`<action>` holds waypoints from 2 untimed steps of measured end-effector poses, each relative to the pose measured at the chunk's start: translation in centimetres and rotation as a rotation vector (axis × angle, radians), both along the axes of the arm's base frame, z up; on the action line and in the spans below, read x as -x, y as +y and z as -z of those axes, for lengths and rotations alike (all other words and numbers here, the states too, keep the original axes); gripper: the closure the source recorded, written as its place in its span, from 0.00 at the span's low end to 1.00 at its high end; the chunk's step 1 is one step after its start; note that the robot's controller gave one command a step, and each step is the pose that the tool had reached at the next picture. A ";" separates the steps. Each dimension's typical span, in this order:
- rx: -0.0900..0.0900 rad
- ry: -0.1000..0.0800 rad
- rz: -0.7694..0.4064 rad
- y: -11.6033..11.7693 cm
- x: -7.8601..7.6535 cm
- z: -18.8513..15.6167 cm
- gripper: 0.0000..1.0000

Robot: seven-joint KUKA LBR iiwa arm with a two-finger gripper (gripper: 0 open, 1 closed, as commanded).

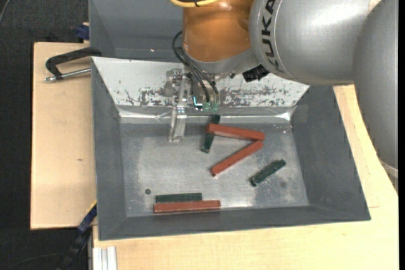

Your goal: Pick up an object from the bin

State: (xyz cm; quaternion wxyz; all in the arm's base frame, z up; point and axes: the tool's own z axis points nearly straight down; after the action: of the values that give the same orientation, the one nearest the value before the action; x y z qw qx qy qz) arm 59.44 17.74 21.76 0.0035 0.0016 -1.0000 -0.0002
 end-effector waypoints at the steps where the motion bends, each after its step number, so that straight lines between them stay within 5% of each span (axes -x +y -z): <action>1: 0.003 0.001 0.116 -3.9 2.1 8.8 0.00; 2: 0.003 -0.004 0.171 -9.6 3.0 9.8 0.00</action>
Offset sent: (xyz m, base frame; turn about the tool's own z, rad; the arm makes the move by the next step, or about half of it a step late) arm -0.0193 -0.0379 -0.0845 0.1158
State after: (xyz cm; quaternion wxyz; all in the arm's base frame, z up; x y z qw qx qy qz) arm 56.43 8.16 11.97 0.0015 -0.0839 -0.9965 0.0011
